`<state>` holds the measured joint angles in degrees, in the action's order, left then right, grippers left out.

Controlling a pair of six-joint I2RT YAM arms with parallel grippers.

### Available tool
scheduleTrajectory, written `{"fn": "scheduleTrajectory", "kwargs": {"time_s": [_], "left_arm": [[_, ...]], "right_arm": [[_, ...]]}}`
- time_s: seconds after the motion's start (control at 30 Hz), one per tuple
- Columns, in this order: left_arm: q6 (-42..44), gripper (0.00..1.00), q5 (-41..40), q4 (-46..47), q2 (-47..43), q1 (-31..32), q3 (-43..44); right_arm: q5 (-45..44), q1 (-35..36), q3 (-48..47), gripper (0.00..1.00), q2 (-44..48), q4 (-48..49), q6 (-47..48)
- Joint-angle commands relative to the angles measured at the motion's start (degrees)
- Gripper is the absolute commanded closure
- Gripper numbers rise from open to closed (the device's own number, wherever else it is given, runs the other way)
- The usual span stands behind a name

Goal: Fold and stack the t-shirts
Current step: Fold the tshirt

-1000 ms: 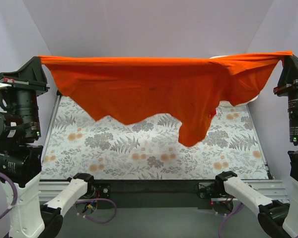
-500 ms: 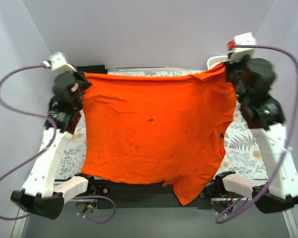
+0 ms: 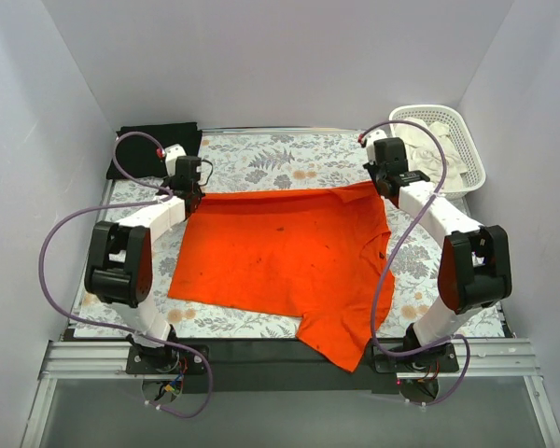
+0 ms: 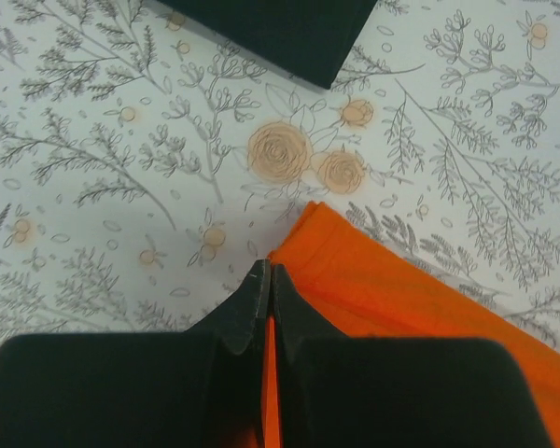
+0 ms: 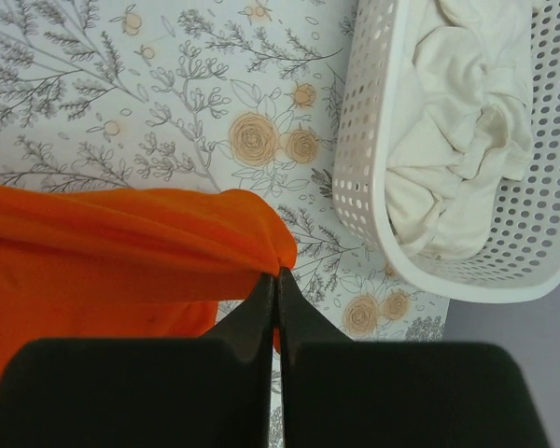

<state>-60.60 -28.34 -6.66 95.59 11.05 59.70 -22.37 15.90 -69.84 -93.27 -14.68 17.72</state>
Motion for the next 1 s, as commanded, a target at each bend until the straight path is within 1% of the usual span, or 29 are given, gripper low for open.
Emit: {"fn": "scheduleTrajectory", "kwargs": {"time_s": [0.0, 0.1, 0.23, 0.33, 0.37, 0.47, 0.5, 0.53, 0.6, 0.77, 0.97], "left_arm": [[-0.3, 1.0, -0.3, 4.6, 2.7, -1.4, 5.5], [0.0, 1.0, 1.0, 4.9, 5.4, -1.9, 7.7], [0.0, 1.0, 2.8, 3.5, 8.4, -2.5, 10.0], [-0.8, 1.0, 3.9, 1.3, 9.5, -2.8, 11.9], [-1.1, 1.0, 4.1, 0.4, 9.6, -2.8, 13.0], [-2.0, 1.0, 4.7, -3.2, 9.7, -3.0, 15.2], [-2.2, 1.0, 5.0, -4.1, 9.4, -3.0, 15.5], [-2.4, 1.0, 5.7, -5.5, 9.3, -3.0, 15.7], [-3.0, 1.0, 6.4, -6.7, 8.7, -3.1, 16.3], [-4.4, 1.0, 8.0, -12.1, 9.0, -3.2, 18.4], [-5.8, 1.0, 8.8, -15.8, 9.2, -3.2, 21.2]], "right_arm": [[-0.1, -2.5, -3.0, 0.99, -0.1, 7.8, -1.2], [1.3, -3.0, -3.9, 0.99, -1.5, 8.8, -1.7], [2.8, -2.9, -6.5, 0.99, -3.2, 7.4, -3.2], [3.7, -3.0, -9.9, 0.99, -4.3, 3.0, -5.8], [4.2, -2.9, -10.9, 0.99, -4.7, -0.8, -7.0], [4.6, -2.9, -14.0, 0.99, -4.5, -7.2, -11.9], [4.9, -2.9, -14.6, 0.99, -4.2, -10.9, -13.1], [5.1, -2.8, -15.0, 0.99, -3.9, -12.5, -16.0], [6.4, -2.8, -15.5, 0.99, -2.8, -16.4, -18.8], [10.5, -2.7, -15.2, 0.99, -0.1, -22.1, -27.1], [11.6, -2.5, -12.7, 0.99, 2.7, -26.7, -33.1]]}}
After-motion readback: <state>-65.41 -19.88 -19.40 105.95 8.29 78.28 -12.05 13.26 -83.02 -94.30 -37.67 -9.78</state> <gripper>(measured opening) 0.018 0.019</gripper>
